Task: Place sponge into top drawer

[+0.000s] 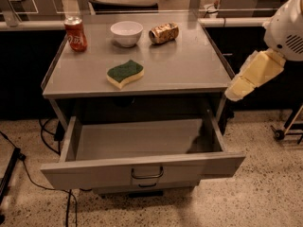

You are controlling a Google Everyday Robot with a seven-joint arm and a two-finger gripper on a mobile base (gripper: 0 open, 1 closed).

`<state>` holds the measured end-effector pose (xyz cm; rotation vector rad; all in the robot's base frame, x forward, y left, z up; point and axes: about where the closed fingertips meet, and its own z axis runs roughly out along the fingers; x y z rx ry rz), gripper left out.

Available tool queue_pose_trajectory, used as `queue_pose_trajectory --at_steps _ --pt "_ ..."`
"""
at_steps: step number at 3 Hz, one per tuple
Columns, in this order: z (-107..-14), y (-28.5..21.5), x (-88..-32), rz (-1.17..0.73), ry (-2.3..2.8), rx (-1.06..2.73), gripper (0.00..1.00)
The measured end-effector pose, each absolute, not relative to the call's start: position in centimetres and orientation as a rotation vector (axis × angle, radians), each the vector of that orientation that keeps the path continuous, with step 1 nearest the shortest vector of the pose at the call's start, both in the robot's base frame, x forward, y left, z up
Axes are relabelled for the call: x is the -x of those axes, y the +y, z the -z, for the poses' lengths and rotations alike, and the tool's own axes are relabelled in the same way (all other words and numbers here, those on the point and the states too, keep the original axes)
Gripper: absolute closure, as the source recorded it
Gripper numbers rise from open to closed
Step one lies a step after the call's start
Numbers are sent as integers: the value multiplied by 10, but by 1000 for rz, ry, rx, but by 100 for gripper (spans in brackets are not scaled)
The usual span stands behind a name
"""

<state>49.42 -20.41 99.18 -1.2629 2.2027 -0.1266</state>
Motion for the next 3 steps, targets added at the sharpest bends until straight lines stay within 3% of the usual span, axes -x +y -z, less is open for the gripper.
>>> queue_pose_trajectory --at_steps 2,3 --pt "-984 -183 -575 6 2209 1092 0" --pt "-967 -145 -608 -105 2191 1091 0"
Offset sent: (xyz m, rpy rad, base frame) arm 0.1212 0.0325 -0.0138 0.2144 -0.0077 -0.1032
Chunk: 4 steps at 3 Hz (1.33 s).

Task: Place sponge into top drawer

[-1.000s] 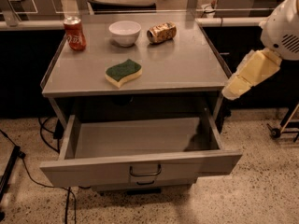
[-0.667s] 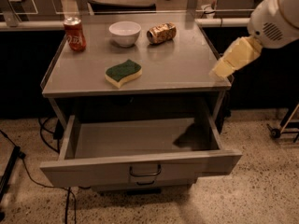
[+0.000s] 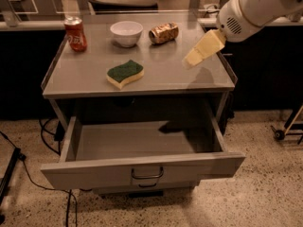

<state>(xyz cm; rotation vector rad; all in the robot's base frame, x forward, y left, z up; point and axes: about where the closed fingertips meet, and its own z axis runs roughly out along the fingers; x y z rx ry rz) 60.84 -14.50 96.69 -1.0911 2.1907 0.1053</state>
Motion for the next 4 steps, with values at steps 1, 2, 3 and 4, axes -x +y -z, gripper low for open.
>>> queue_pose_trajectory --at_steps 1,2,3,4 --pt "-950 -111 -626 -155 2151 1093 0" --pt "-944 -110 -633 -153 2153 1079 0" --pt "-935 -97 -652 -156 2153 1056 0" --pt "-917 -40 -671 -237 2158 1067 0"
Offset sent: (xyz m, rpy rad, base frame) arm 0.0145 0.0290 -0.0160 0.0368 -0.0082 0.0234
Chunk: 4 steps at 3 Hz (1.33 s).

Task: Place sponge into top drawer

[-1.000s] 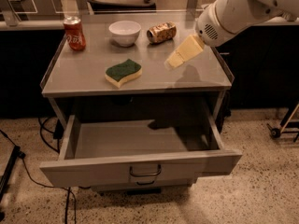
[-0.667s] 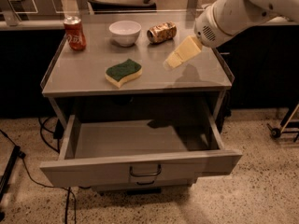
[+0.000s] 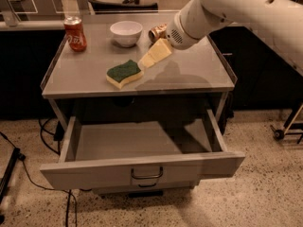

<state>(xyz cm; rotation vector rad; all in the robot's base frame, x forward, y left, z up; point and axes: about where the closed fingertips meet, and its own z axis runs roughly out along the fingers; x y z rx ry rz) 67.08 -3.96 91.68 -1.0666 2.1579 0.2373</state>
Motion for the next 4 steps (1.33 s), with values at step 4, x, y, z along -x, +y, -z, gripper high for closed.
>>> queue_pose_trajectory --at_steps 4 --pt "-893 32 -657 -363 2106 1128 0"
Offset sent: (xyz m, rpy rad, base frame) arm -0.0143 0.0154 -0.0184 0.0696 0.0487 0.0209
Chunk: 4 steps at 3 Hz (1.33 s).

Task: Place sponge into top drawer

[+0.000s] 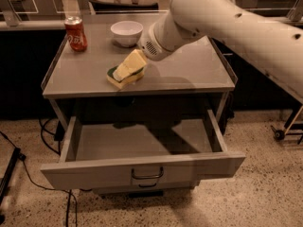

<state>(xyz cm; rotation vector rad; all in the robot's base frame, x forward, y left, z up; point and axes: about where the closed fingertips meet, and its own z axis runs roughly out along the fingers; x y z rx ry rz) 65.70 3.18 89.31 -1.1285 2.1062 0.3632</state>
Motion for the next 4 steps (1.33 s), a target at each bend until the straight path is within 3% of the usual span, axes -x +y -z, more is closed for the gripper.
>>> queue_pose_trajectory --at_steps 2,4 --pt "-868 70 -685 -293 2129 1113 0" --pt "-841 61 -710 -217 2270 1026 0"
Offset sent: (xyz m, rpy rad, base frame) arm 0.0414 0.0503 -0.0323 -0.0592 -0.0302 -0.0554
